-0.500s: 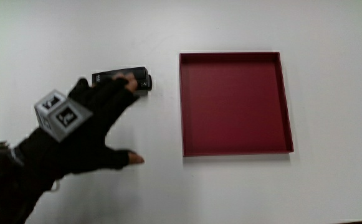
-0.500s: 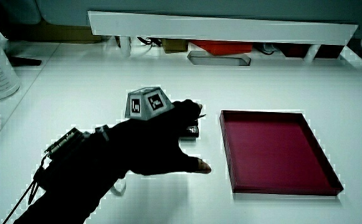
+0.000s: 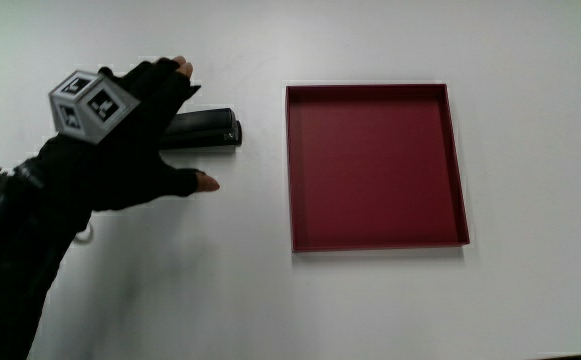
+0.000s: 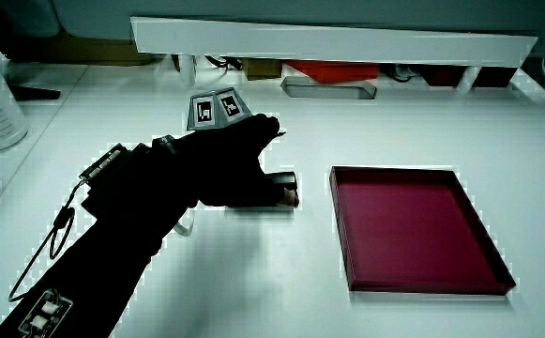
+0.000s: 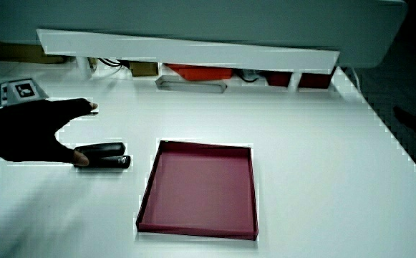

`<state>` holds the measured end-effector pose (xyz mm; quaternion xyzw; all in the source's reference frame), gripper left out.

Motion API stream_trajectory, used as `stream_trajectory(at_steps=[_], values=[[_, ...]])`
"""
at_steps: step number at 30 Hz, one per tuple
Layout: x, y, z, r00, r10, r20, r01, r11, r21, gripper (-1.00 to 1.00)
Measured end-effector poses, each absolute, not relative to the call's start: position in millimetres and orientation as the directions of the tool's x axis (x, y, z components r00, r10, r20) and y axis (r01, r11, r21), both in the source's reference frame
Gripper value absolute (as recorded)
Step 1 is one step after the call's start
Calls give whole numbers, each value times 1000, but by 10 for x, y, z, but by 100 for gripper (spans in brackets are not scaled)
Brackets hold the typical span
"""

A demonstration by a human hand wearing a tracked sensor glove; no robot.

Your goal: Pick stapper from desk

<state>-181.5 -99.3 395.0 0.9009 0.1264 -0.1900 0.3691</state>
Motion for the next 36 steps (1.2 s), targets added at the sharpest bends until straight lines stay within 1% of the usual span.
stream_trajectory(at_steps=[3, 4, 5, 6, 10, 13, 15, 16, 21, 25, 29, 31, 36], values=[[-1782, -1090, 4042, 887, 126, -445, 398, -697, 596, 0], [-1762, -1105, 4041, 898, 125, -421, 385, -685, 619, 0], [-1766, -1127, 4115, 898, 79, -434, 368, -677, 637, 0], [-1749, -1151, 4147, 905, 101, -413, 368, -670, 644, 0], [-1724, -1219, 4338, 915, 105, -389, 358, -654, 666, 0], [-1713, -1223, 4465, 925, 85, -370, 338, -629, 700, 0], [-1713, -1231, 4560, 929, 89, -358, 332, -625, 706, 0], [-1697, -1221, 4548, 936, 84, -341, 317, -620, 718, 0], [-1713, -1217, 4605, 937, 82, -340, 316, -618, 720, 0], [-1722, -1227, 4597, 932, 99, -350, 328, -644, 691, 0], [-1713, -1225, 4545, 936, 113, -334, 318, -682, 659, 25], [-1710, -1216, 4555, 933, 138, -333, 329, -705, 628, 38], [-1717, -1210, 4566, 928, 144, -343, 335, -723, 604, 69]])
